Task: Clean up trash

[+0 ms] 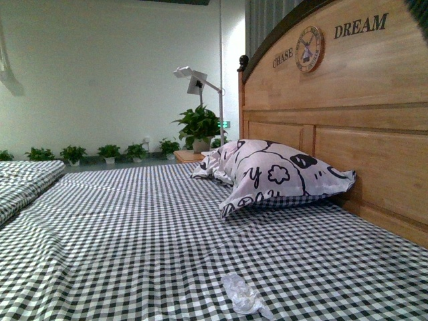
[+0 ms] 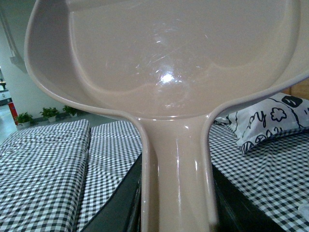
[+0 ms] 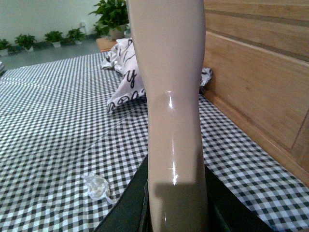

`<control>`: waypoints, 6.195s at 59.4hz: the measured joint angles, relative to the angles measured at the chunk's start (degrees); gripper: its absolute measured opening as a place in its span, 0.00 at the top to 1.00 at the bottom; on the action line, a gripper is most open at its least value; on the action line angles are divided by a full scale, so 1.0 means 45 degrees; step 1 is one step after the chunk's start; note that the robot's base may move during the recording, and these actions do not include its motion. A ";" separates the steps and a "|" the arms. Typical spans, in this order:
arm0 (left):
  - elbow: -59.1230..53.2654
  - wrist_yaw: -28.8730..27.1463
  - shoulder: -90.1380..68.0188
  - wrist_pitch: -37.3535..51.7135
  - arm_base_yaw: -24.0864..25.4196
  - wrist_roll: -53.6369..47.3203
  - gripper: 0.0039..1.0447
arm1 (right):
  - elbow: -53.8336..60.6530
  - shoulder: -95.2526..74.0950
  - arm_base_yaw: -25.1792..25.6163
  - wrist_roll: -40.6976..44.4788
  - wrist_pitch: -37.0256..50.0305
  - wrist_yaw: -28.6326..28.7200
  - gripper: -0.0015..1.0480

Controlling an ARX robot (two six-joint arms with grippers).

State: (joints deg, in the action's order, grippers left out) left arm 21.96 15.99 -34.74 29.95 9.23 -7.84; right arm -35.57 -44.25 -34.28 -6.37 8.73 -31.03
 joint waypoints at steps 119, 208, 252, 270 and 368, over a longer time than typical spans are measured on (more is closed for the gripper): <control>0.2977 0.2477 -1.0899 -0.6319 -0.1540 -1.0496 0.75 | 0.0000 0.0058 0.0034 -0.0005 0.0000 -0.0155 0.81; 0.2977 0.2487 -1.0899 -0.6319 -0.1540 -1.0506 0.75 | -0.6679 -1.5654 0.3900 0.2812 -0.0005 0.5042 0.81; 0.2977 0.2487 -1.0899 -0.6319 -0.1535 -1.0511 0.75 | -0.2866 -1.2104 0.2254 0.4303 -0.1817 1.4902 0.81; 0.2977 0.2487 -1.0899 -0.6319 -0.1530 -1.0520 0.75 | -0.2565 -1.0632 0.3905 0.4920 -0.2181 1.4722 0.81; 0.2977 0.2487 -1.0899 -0.6319 -0.1525 -1.0540 0.75 | -0.2812 -0.9578 0.4658 0.4736 -0.0923 1.3444 0.81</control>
State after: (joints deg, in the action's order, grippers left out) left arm 35.35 27.18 -83.79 1.52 2.37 -55.27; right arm -48.23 -87.35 -13.32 14.94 4.58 29.47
